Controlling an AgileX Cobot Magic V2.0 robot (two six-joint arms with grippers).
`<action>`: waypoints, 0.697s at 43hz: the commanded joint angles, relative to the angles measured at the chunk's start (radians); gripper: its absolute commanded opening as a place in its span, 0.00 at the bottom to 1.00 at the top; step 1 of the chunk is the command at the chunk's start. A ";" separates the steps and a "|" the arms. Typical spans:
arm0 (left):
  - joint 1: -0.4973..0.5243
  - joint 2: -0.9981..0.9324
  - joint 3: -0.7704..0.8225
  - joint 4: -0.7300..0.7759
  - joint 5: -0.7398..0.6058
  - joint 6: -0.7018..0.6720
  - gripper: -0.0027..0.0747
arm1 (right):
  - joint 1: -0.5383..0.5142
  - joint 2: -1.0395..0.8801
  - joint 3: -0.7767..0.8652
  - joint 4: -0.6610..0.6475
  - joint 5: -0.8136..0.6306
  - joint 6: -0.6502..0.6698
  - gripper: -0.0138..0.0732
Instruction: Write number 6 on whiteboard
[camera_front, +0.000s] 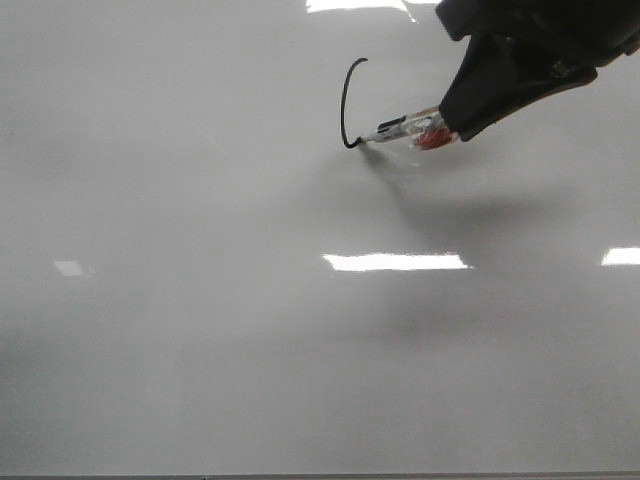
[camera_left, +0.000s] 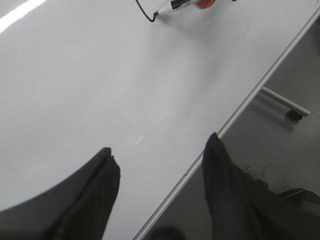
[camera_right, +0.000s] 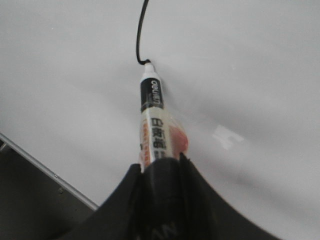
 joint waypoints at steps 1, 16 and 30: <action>0.005 -0.009 -0.026 -0.026 -0.060 -0.011 0.51 | -0.002 -0.033 -0.031 -0.012 -0.157 0.010 0.08; 0.002 -0.009 -0.026 -0.026 -0.050 0.000 0.51 | 0.065 -0.158 0.007 -0.013 -0.020 -0.059 0.08; -0.130 0.086 -0.060 -0.051 -0.026 0.134 0.52 | 0.205 -0.369 0.039 -0.012 0.315 -0.291 0.08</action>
